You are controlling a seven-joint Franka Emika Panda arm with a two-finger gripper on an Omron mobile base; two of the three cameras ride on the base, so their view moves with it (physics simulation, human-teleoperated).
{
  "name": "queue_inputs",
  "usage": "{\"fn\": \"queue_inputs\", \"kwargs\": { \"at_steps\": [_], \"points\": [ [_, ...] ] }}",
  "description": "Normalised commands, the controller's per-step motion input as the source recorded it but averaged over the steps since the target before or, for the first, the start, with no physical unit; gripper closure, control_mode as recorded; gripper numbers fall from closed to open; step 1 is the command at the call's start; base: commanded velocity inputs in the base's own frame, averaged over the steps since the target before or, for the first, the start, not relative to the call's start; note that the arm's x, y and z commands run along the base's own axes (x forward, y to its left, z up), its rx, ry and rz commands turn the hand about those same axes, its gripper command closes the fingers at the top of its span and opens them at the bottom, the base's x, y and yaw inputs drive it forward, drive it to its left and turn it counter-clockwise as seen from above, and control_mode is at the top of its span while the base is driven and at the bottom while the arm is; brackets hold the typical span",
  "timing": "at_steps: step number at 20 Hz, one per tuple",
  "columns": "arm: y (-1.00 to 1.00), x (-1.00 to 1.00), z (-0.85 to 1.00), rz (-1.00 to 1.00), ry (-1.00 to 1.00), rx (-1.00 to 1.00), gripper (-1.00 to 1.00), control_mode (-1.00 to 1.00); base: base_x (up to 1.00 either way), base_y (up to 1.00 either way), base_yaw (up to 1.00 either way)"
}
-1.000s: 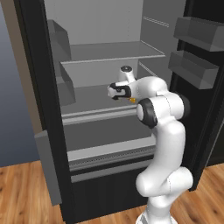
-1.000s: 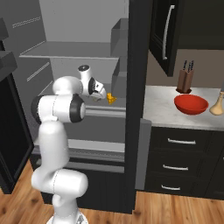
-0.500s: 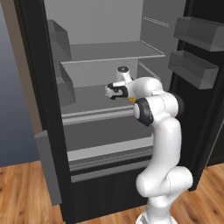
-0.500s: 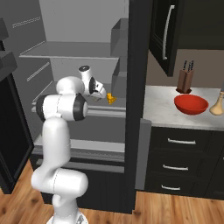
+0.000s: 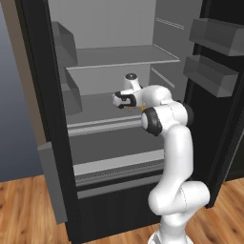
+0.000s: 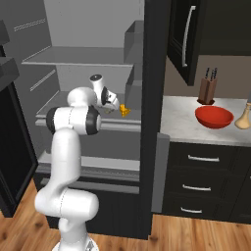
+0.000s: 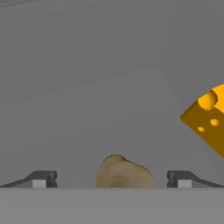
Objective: Retrieve the bottle and the shaker from the cabinet and place them next to the mixing bowl on the counter. Then add garlic from the fridge to the mixing bowl.
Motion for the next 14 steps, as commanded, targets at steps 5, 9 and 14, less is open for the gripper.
{"fn": "queue_inputs", "kwargs": {
  "at_steps": [5, 9, 14],
  "points": [
    [0.00, 0.00, -0.05, 0.00, 0.00, 0.00, -1.00, -1.00, 0.00, 0.00, 0.00],
    [0.00, -0.01, -0.08, 0.00, 0.00, 0.00, -1.00, -1.00, 0.00, 0.00, 0.00],
    [0.00, -0.10, -0.16, 0.00, 0.00, 0.00, -1.00, -1.00, 0.00, 0.00, 0.00]
  ]
}}
